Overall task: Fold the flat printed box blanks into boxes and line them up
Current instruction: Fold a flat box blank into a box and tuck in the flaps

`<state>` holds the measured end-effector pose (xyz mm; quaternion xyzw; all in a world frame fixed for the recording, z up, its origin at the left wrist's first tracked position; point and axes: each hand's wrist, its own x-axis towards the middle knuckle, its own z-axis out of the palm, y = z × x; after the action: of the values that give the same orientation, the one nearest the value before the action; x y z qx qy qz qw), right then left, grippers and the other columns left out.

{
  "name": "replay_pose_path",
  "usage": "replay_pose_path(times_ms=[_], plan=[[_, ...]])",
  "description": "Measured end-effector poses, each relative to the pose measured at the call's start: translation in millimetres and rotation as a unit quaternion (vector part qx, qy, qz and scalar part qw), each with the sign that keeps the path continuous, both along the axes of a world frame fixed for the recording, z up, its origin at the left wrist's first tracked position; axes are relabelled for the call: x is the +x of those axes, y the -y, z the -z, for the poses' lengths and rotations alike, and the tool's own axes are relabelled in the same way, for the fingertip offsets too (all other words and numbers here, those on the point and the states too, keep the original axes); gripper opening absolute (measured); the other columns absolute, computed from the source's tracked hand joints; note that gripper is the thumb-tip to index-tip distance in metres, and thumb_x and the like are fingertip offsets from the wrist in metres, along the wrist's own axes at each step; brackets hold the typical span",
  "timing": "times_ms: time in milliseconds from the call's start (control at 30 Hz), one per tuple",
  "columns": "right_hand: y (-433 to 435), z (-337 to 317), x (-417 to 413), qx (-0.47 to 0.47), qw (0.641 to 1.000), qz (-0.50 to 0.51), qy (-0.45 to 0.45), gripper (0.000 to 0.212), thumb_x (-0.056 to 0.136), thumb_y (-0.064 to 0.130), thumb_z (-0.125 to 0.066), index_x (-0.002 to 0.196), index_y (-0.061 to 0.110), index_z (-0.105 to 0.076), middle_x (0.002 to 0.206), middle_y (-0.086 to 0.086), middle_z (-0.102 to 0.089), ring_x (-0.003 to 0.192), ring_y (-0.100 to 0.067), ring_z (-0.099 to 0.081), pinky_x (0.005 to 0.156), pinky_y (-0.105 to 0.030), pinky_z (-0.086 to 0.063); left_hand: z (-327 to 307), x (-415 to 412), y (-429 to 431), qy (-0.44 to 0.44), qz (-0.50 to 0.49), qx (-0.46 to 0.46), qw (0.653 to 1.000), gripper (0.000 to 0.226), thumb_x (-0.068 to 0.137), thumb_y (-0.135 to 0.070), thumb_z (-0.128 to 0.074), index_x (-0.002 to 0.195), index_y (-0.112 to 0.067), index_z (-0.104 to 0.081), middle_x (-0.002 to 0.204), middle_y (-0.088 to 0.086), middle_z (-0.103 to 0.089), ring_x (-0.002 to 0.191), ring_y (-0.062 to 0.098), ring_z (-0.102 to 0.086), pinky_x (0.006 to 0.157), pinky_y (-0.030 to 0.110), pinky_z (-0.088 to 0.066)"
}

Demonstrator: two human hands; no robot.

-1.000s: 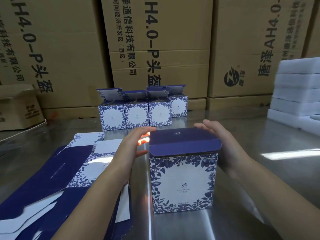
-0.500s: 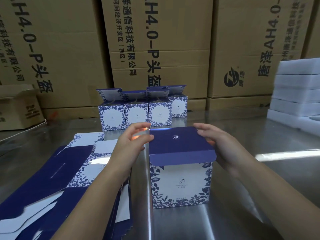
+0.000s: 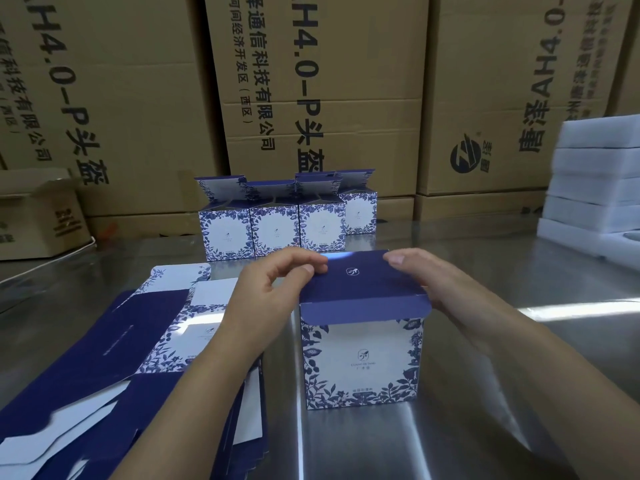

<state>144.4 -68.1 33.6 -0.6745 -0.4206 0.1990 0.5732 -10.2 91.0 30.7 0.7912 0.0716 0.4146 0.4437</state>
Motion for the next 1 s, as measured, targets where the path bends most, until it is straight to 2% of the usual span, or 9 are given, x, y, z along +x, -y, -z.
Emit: replay_pose_path(times_ms=[67, 133, 267, 400, 500, 600, 700, 833, 1000], plan=[[2, 1, 2, -0.035, 0.999, -0.032, 0.000, 0.070, 0.046, 0.087, -0.060, 0.106, 0.050, -0.061, 0.118, 0.020, -0.064, 0.114, -0.007, -0.058, 0.104, -0.037, -0.038, -1, -2, 2, -0.005, 0.003, 0.020, 1.000, 0.017, 0.079, -0.030, -0.056, 0.084, -0.026, -0.072, 0.088, -0.014, -0.072, 0.091, 0.001, -0.063, 0.080, 0.012, -0.045], [3, 1, 2, -0.048, 0.997, -0.052, -0.006, 0.079, 0.038, 0.091, -0.061, 0.109, 0.056, -0.056, 0.126, 0.020, -0.058, 0.121, -0.005, -0.052, 0.110, -0.038, -0.033, -2, -4, 3, -0.007, -0.004, 0.051, 0.999, 0.015, 0.075, -0.034, -0.063, 0.081, -0.025, -0.073, 0.088, -0.015, -0.071, 0.089, -0.003, -0.062, 0.079, 0.007, -0.041], [1, 4, -1, -0.042, 0.997, -0.062, 0.020, 0.084, 0.041, 0.070, -0.075, 0.118, 0.052, -0.048, 0.125, 0.017, -0.057, 0.111, 0.006, -0.056, 0.093, -0.018, -0.043, -2, -6, 5, -0.029, -0.006, 0.084, 0.996, 0.021, 0.066, -0.038, -0.072, 0.083, -0.025, -0.074, 0.094, -0.010, -0.068, 0.096, -0.002, -0.061, 0.085, 0.008, -0.040], [1, 4, -3, -0.017, 0.998, -0.036, 0.058, 0.080, 0.038, 0.068, -0.082, 0.112, 0.055, -0.055, 0.137, 0.028, -0.036, 0.119, 0.011, -0.045, 0.091, -0.018, -0.043, -2, -6, 7, -0.050, 0.003, 0.092, 0.995, 0.024, 0.064, -0.041, -0.075, 0.086, -0.033, -0.074, 0.101, -0.012, -0.064, 0.101, -0.005, -0.058, 0.088, 0.007, -0.038], [-1, 4, -7, 0.035, 0.991, -0.014, 0.127, 0.061, 0.043, 0.065, -0.079, 0.102, 0.055, -0.065, 0.142, 0.037, -0.025, 0.129, 0.014, -0.033, 0.098, -0.020, -0.038, -2, -6, 8, -0.052, 0.027, 0.087, 0.994, 0.029, 0.064, -0.044, -0.080, 0.090, -0.033, -0.074, 0.103, -0.015, -0.067, 0.102, -0.007, -0.058, 0.089, 0.007, -0.039], [-3, 6, -12, 0.091, 0.976, -0.022, 0.199, 0.040, 0.056, 0.056, -0.073, 0.095, 0.049, -0.072, 0.139, 0.037, -0.036, 0.131, 0.016, -0.027, 0.099, -0.011, -0.032, -1, -3, 9, -0.058, 0.039, 0.084, 0.994, 0.036, 0.060, -0.044, -0.073, 0.094, -0.033, -0.073, 0.106, -0.023, -0.067, 0.107, -0.011, -0.055, 0.092, 0.005, -0.037], [-5, 10, -15, 0.108, 0.960, -0.014, 0.259, 0.033, 0.063, 0.053, -0.071, 0.095, 0.048, -0.072, 0.130, 0.031, -0.052, 0.134, 0.010, -0.028, 0.109, -0.020, -0.025, 0, 0, 9, -0.057, 0.045, 0.093, 0.993, 0.037, 0.062, -0.044, -0.072, 0.097, -0.031, -0.073, 0.111, -0.020, -0.067, 0.113, -0.011, -0.052, 0.097, 0.008, -0.036], [-6, 10, -17, 0.130, 0.956, -0.019, 0.262, 0.026, 0.064, 0.044, -0.074, 0.089, 0.043, -0.074, 0.108, 0.025, -0.067, 0.116, 0.003, -0.053, 0.102, -0.018, -0.036, 1, -1, 7, -0.063, 0.054, 0.093, 0.992, 0.037, 0.061, -0.044, -0.073, 0.097, -0.036, -0.072, 0.115, -0.019, -0.066, 0.120, -0.010, -0.047, 0.104, 0.014, -0.035], [-11, 13, -19, 0.166, 0.957, -0.002, 0.239, 0.025, 0.065, 0.034, -0.074, 0.089, 0.031, -0.075, 0.095, 0.018, -0.073, 0.105, 0.003, -0.060, 0.093, -0.009, -0.039, 4, 3, 6, -0.059, 0.053, 0.064, 0.995, 0.032, 0.064, -0.038, -0.073, 0.096, -0.037, -0.072, 0.112, -0.023, -0.065, 0.124, -0.010, -0.042, 0.105, 0.012, -0.033]])
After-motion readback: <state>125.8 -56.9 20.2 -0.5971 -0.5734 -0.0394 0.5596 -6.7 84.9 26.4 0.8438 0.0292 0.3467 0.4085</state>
